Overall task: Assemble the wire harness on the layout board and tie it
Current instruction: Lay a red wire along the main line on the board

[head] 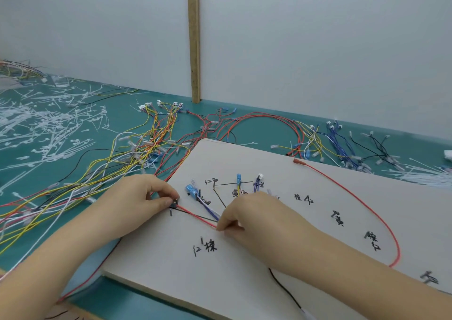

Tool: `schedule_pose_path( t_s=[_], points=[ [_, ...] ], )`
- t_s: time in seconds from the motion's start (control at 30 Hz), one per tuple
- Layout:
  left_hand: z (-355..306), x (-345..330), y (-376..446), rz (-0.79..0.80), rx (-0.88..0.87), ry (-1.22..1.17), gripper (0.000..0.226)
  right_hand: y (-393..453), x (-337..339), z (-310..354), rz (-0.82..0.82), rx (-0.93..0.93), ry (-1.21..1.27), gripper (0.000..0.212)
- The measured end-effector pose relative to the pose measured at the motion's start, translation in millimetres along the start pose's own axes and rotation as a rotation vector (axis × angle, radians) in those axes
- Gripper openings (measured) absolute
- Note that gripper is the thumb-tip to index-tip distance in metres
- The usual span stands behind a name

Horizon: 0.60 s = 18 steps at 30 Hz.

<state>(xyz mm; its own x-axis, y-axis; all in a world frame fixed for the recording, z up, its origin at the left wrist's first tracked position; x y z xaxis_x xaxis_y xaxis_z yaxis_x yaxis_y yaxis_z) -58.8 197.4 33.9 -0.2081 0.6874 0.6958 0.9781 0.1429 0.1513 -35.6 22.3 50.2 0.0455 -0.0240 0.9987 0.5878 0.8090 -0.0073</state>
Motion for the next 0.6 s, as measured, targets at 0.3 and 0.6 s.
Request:
schedule_pose_path(
  t_s=[0.3, 0.6],
  points=[
    [-27.7, -6.7, -4.4, -0.044, -0.160, 0.170, 0.026, -53.2, 14.3, -51.3, -0.024, -0.107, 0.044, 0.015],
    [-87.8, -63.5, -5.5, 0.246, -0.382, 0.110, 0.014, -93.8, 15.2, -86.8, 0.060, -0.229, 0.067, 0.029]
  ],
)
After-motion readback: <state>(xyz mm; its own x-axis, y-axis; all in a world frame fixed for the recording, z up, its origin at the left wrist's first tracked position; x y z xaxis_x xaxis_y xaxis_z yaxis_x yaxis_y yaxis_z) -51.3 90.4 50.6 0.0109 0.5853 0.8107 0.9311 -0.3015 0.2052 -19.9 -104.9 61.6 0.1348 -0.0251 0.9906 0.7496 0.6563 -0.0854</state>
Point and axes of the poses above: each hand's wrist, its own y-axis towards the middle knuckle, its own x-axis out of the back of the hand, z = x × y, the point moved 6 cm from there along y, towards the middle knuckle, and after that the axes turned 14 degrees about -y, right-handed, at the moved point
